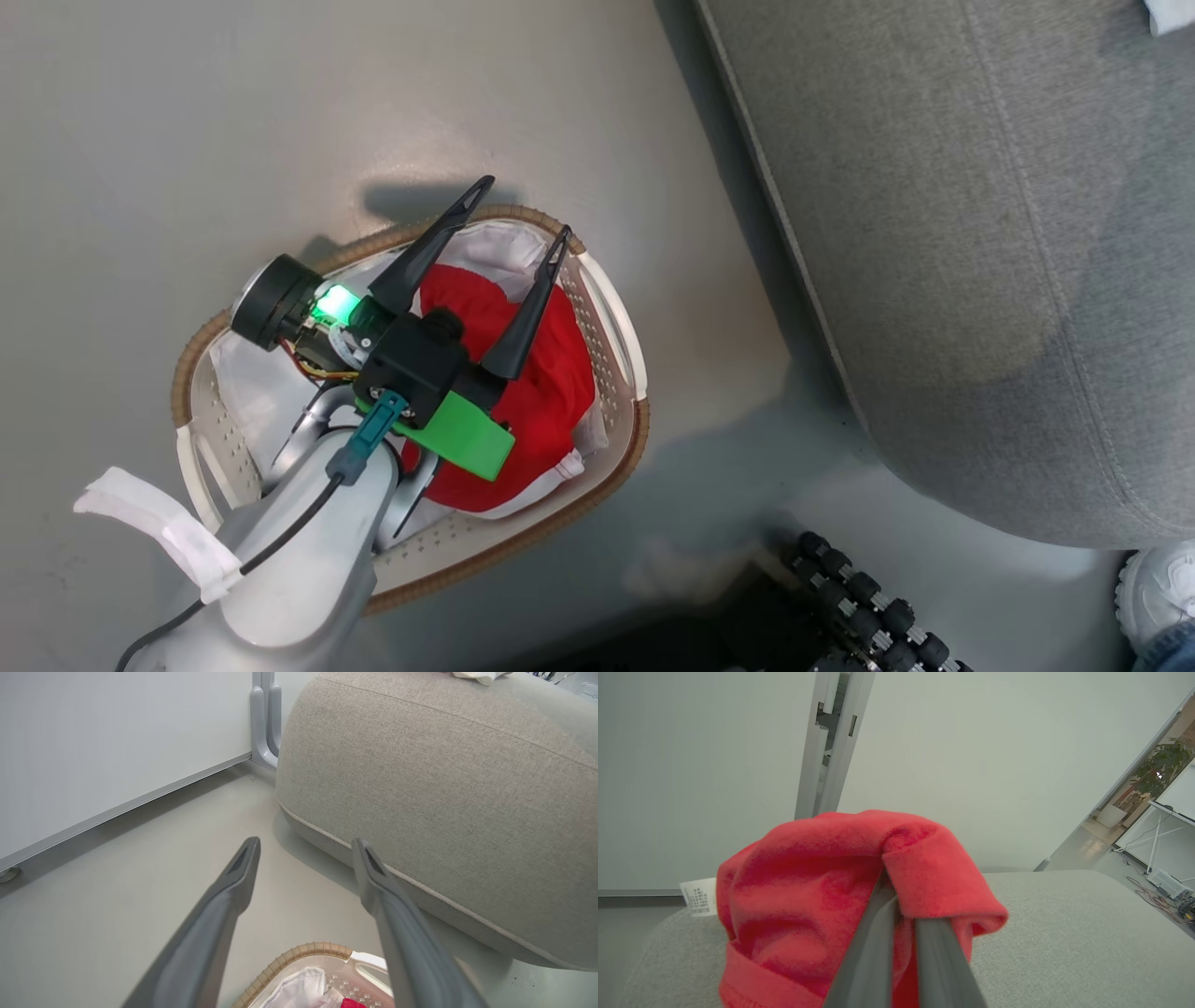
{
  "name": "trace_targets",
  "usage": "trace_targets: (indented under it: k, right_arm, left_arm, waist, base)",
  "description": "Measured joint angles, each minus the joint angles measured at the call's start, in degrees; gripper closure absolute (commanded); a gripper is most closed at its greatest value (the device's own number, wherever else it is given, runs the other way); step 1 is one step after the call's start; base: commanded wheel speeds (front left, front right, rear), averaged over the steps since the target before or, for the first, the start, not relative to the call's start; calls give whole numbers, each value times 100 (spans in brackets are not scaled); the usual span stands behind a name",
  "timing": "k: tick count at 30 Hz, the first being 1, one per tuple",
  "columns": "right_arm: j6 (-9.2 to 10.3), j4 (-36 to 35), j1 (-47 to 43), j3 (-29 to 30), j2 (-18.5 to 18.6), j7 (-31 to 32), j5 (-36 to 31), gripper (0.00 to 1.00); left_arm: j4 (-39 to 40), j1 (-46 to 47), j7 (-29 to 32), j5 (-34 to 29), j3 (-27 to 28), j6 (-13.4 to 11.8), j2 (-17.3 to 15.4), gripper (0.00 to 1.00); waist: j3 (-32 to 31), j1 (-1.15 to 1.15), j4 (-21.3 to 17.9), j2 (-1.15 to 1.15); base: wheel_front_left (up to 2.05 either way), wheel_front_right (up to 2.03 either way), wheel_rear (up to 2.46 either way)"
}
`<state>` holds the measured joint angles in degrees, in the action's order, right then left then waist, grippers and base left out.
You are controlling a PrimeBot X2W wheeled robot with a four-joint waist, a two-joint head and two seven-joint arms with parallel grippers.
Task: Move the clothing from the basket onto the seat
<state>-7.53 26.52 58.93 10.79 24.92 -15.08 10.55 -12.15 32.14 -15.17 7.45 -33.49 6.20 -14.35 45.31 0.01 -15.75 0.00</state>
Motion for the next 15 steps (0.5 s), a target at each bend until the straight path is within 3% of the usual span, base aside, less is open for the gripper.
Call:
trace_targets:
  k: [9, 11, 13, 14, 15]
  right_arm:
    - [1, 547, -437, 145, -408, -1, 80, 100]
    - [1, 547, -488, 171, -483, -1, 80, 77]
    - [1, 511, -592, 192, -535, -1, 63, 42]
    - [1, 481, -678, 199, -549, -1, 54, 0]
    - [1, 447, -770, 213, -565, -1, 44, 0]
  left_arm:
    - [-51, -16, 45, 8, -7, -74, -69, 0]
    - [-70, -32, 46, 18, -5, -96, -75, 0]
    - [-85, -46, 45, 54, -3, -119, -71, 0]
    - [-94, -51, 45, 60, -4, -120, -64, 0]
    - [-110, -59, 45, 75, -7, -121, -55, 0]
  waist:
    - [215, -1, -20, 0]
    - [191, -1, -57, 0]
    - [144, -1, -78, 0]
    - [110, -1, -84, 0]
    - [71, -1, -88, 0]
  base:
    - [0, 0, 0]
    - [0, 0, 0]
    - [0, 0, 0]
    - [0, 0, 0]
    - [0, 0, 0]
